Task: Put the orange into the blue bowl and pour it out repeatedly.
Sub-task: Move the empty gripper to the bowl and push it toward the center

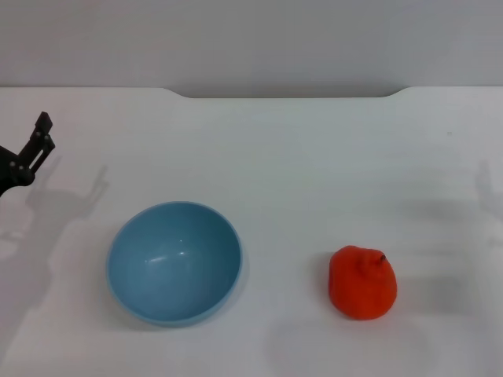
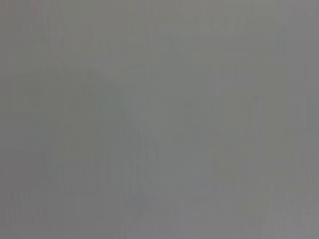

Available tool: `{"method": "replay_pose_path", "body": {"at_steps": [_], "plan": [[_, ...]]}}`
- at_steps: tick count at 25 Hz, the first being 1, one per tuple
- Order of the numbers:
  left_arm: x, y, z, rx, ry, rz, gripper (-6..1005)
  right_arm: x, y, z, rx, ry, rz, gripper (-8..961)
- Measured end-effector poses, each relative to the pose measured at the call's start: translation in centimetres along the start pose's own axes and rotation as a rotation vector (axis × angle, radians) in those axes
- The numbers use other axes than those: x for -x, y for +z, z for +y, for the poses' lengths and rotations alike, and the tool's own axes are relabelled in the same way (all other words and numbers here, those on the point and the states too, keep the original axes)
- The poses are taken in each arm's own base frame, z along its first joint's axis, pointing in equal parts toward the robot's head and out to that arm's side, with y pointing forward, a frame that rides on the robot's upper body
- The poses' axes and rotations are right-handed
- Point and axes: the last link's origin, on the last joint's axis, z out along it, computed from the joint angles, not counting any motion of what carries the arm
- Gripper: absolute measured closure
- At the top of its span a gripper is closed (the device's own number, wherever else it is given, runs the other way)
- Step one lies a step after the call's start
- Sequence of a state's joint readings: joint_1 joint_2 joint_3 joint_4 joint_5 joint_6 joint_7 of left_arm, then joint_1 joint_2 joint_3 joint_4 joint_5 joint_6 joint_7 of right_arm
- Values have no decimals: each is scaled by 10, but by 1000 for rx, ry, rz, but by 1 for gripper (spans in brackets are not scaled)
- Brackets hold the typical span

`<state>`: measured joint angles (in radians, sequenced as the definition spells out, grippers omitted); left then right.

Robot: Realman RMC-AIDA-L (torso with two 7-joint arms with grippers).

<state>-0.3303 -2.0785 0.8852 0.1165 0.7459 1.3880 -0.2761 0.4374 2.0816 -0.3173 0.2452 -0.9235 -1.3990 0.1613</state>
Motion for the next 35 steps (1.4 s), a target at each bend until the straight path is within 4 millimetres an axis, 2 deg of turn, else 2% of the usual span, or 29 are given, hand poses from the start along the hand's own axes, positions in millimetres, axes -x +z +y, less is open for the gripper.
{"method": "replay_pose_path", "body": {"at_steps": [5, 10, 17, 21, 23, 27, 32, 35], "plan": [[-1, -3, 9, 56, 5, 11, 195, 1, 1, 0, 0, 0, -3, 357], [-2, -2, 10, 61, -3, 17, 195, 1, 1, 0, 1, 1, -3, 357], [-5, 4, 6, 58, -170, 19, 196, 0, 1, 0, 3, 0, -2, 357], [-8, 18, 1, 67, -250, 6, 196, 0, 0, 0, 5, -2, 2, 357], [-12, 46, -1, 125, -338, -68, 196, -1, -1, 0, 3, -2, 5, 357], [-24, 79, 6, 225, -377, -170, 198, -2, -3, -2, -2, -4, 14, 357], [-48, 121, 24, 329, -294, -311, 201, -3, -4, -4, -5, -12, 16, 357], [-66, 138, 34, 401, -260, -404, 205, -3, -3, -7, -10, -22, 23, 357]]}}
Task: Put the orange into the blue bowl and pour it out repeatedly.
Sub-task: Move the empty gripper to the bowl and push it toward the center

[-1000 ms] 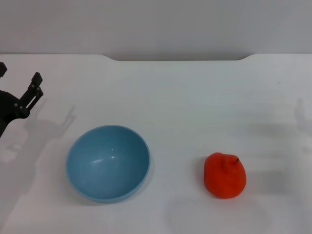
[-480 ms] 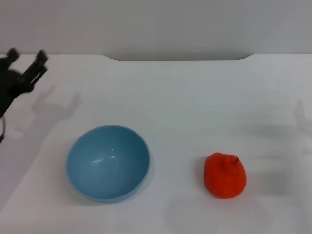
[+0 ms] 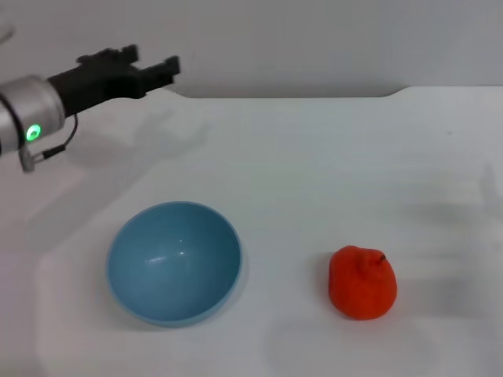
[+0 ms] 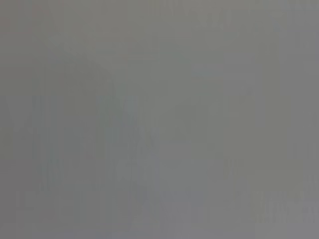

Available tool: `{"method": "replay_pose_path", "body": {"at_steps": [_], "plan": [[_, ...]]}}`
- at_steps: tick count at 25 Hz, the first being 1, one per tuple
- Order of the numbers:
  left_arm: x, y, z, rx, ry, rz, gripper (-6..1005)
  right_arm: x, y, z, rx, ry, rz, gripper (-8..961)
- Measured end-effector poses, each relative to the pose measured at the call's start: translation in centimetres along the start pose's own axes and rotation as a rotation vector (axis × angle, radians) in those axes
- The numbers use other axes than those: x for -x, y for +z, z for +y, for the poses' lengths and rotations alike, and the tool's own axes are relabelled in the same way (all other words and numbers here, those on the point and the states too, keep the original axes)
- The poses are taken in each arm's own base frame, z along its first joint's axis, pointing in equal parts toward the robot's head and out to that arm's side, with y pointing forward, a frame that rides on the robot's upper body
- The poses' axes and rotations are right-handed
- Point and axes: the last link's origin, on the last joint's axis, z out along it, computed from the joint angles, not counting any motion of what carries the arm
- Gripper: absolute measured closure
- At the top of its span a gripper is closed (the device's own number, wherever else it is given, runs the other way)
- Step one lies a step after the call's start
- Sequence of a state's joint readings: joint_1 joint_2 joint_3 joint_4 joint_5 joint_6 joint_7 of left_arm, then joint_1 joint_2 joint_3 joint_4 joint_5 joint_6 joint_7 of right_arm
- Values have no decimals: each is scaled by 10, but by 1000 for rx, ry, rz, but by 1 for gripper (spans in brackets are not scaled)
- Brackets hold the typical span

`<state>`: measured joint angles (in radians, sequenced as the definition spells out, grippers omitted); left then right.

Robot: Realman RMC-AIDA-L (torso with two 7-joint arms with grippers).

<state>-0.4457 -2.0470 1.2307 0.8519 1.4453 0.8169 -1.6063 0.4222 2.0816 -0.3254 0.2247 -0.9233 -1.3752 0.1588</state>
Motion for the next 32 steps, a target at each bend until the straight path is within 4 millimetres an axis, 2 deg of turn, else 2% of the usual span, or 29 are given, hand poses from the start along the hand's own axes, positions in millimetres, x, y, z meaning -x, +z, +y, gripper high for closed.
{"method": "replay_pose_path", "body": {"at_steps": [4, 7, 9, 10, 11, 13, 18, 23, 32], "plan": [[-28, 7, 13, 28, 37, -201, 211, -1, 2, -3, -5, -9, 11, 358], [-40, 3, 20, -14, 90, -349, 216, 0, 4, -4, -4, -16, 8, 358], [-50, -7, 26, -55, 126, -445, 219, 2, 6, -4, -2, -19, 4, 358], [-59, -19, 35, -71, 131, -529, 221, 2, 7, -5, -3, -20, 2, 358], [-59, -19, 35, -71, 131, -529, 222, 3, 7, -5, -3, -22, 0, 358], [-63, -31, 46, -67, 104, -610, 225, 3, 8, -6, -6, -24, -3, 358], [-60, -46, 55, -90, 62, -733, 233, 5, 9, -7, -9, -27, -8, 358], [-52, -45, 61, -75, 75, -798, 241, 6, 11, -9, -10, -33, -16, 358], [-28, -41, 58, -115, 98, -917, 255, 6, 9, -10, -13, -33, -12, 358]]}}
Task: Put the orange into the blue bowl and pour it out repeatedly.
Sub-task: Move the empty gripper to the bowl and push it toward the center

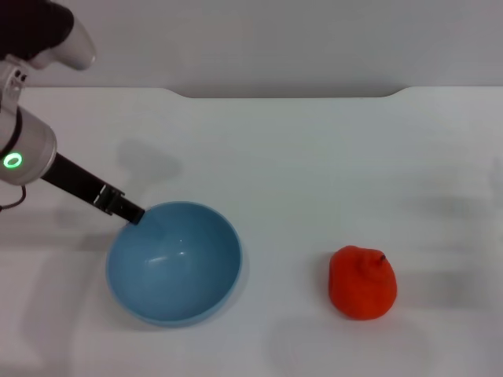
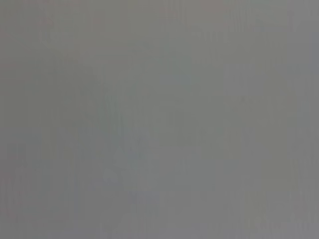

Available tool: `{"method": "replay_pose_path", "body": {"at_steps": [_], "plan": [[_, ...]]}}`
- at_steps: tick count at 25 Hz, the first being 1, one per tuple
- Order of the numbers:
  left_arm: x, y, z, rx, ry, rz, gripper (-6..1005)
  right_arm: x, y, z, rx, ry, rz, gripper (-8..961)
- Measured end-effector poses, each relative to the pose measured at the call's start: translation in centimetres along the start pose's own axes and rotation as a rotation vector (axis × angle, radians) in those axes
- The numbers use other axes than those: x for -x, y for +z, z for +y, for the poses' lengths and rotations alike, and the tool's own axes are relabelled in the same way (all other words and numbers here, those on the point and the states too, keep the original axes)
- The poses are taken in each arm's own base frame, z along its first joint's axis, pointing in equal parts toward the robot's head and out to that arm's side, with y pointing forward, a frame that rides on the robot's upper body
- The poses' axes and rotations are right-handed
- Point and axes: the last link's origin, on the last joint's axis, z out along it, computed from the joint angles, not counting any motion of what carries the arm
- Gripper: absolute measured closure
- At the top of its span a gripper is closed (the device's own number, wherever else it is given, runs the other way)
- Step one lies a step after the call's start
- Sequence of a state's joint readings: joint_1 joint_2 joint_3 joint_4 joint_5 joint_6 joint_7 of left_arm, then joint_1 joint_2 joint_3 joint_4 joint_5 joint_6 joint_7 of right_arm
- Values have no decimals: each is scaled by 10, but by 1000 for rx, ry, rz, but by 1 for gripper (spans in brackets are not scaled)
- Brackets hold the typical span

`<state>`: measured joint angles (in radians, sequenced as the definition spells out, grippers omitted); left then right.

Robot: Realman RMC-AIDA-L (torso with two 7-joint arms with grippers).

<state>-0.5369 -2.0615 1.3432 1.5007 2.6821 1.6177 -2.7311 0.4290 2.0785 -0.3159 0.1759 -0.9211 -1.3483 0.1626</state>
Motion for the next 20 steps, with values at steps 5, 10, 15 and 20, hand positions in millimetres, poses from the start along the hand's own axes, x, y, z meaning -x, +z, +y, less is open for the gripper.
{"method": "replay_pose_path", "body": {"at_steps": [5, 10, 15, 20], "plan": [[7, 12, -2, 19, -20, -45, 263, 0, -1, 0, 1, 0, 1, 358], [13, 28, -1, 44, -33, -105, 271, -1, -2, 1, 6, 0, 1, 358], [15, 37, -1, 54, -41, -113, 278, -1, -3, 1, 6, 1, 3, 358], [16, 48, 6, 73, -17, -162, 286, -1, -4, 1, 6, 2, 3, 358]]}}
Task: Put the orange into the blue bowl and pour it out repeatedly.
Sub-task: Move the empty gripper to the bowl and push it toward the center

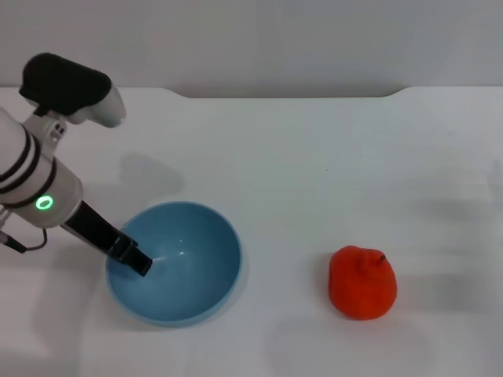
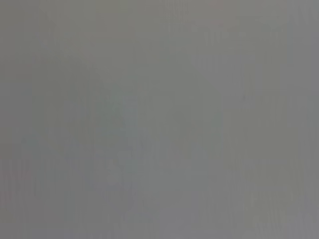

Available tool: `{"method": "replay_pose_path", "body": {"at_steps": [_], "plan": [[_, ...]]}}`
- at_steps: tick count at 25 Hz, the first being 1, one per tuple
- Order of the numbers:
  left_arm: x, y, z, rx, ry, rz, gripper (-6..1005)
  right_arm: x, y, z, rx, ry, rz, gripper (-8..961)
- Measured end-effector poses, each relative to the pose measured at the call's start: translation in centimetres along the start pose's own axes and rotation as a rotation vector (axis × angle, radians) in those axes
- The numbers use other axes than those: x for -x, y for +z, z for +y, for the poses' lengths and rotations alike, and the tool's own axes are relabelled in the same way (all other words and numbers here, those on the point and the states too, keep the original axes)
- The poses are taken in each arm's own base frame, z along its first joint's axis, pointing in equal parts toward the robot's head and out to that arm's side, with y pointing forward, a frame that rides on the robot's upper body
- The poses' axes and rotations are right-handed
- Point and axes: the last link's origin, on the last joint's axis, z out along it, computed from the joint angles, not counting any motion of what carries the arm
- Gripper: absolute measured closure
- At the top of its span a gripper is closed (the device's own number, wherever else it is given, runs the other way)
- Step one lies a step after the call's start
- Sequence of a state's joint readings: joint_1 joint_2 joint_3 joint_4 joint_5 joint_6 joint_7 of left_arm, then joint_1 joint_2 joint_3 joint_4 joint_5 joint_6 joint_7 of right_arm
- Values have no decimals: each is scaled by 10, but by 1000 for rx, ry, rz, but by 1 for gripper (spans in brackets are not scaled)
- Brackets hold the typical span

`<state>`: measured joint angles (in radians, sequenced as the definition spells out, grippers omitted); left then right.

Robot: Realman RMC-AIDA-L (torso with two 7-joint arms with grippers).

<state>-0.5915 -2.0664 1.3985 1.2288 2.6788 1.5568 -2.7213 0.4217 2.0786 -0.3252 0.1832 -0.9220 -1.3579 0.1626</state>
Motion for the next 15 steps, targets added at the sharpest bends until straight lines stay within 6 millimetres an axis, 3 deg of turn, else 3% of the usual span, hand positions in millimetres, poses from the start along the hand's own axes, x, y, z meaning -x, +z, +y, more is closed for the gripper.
{"method": "replay_pose_path", "body": {"at_steps": [5, 10, 15], "plan": [[-1, 3, 1, 10, -15, -12, 294, 0, 0, 0, 0, -1, -1, 358], [-3, 2, 2, 13, -17, -12, 519, 1, 0, -1, 0, -3, -2, 358], [-3, 3, 3, 15, -14, -19, 627, 1, 1, -1, 0, -4, -3, 358]]}}
